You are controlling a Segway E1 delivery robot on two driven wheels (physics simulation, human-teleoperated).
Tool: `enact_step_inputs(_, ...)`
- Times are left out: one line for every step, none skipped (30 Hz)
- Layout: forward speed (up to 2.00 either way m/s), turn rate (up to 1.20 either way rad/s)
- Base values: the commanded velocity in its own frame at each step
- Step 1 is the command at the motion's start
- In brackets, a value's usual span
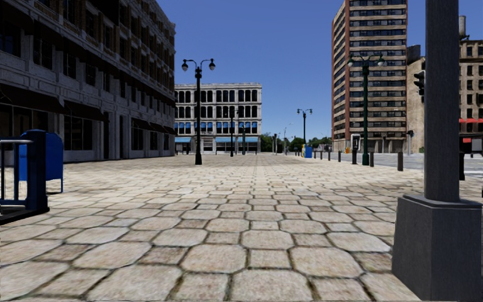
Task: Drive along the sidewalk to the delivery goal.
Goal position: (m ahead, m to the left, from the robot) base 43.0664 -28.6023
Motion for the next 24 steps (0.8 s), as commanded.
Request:
enact_step_inputs(2.00,0.00)
enact_step_inputs(2.00,0.00)
enact_step_inputs(2.00,0.00)
enact_step_inputs(2.00,0.00)
enact_step_inputs(2.00,0.00)
enact_step_inputs(2.00,0.00)
enact_step_inputs(2.00,0.00)
enact_step_inputs(2.00,0.00)
enact_step_inputs(2.00,0.00)
enact_step_inputs(2.00,0.00)
enact_step_inputs(2.00,0.00)
enact_step_inputs(2.00,0.00)
enact_step_inputs(2.00,-0.11)
enact_step_inputs(2.00,-0.20)
enact_step_inputs(1.99,-0.27)
enact_step_inputs(1.96,-0.33)
enact_step_inputs(1.96,-0.33)
enact_step_inputs(1.87,-0.40)
enact_step_inputs(1.83,-0.41)
enact_step_inputs(1.82,-0.42)
enact_step_inputs(1.82,-0.42)
enact_step_inputs(1.81,-0.42)
enact_step_inputs(1.81,-0.42)
enact_step_inputs(1.81,-0.42)
